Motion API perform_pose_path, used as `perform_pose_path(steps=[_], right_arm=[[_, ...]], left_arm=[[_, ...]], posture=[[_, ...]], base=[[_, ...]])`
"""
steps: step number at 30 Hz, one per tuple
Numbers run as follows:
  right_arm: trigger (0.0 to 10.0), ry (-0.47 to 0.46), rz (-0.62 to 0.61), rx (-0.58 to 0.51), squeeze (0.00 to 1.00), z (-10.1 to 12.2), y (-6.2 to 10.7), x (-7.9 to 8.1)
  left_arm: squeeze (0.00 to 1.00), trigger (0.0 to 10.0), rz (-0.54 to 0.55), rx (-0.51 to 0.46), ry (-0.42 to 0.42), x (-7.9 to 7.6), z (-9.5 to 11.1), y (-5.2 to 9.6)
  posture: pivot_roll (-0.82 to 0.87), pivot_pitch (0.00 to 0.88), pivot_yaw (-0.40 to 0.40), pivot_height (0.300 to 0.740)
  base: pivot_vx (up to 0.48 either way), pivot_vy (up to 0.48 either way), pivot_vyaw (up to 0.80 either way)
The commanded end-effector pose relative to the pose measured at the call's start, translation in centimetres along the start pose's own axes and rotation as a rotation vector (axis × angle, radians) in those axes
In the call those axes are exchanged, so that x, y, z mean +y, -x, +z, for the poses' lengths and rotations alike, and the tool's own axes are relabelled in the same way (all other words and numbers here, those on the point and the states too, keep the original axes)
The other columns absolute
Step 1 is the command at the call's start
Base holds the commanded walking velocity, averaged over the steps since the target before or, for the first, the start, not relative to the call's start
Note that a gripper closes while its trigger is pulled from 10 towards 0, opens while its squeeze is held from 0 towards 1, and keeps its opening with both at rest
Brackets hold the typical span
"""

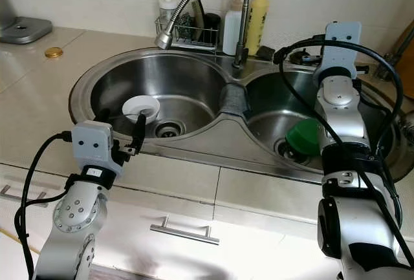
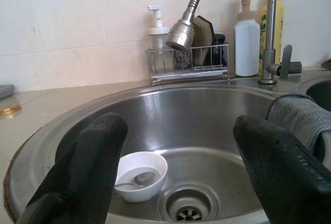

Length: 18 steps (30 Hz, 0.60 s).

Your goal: Kitchen organization

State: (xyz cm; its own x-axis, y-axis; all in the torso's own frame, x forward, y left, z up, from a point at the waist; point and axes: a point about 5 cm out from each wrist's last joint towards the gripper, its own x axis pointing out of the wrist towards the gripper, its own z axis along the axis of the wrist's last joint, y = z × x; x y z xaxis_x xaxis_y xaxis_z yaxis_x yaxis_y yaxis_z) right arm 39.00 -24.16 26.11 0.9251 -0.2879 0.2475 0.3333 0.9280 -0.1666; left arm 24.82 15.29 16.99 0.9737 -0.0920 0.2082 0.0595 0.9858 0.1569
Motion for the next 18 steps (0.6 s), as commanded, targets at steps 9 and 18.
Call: perform_pose_path(steps=[9,18], right_arm=[[10.0,-0.013,-0.003,0.067,0.00,-1.4,0.5,0.3],[10.0,-0.014,0.002,0.075,0.00,-1.5,0.6,0.7]], left_arm=[[0.00,10.0,-0.014,0.021,-0.006,-0.1,-0.3,0.2],[0.00,10.0,-0.012,0.022,-0.006,-0.2,-0.4,0.2]], posture=[[0.14,0.000,-0.060,0.740],[0.14,0.000,-0.062,0.740]], base=[[0.000,0.000,0.00],[0.000,0.000,0.00]])
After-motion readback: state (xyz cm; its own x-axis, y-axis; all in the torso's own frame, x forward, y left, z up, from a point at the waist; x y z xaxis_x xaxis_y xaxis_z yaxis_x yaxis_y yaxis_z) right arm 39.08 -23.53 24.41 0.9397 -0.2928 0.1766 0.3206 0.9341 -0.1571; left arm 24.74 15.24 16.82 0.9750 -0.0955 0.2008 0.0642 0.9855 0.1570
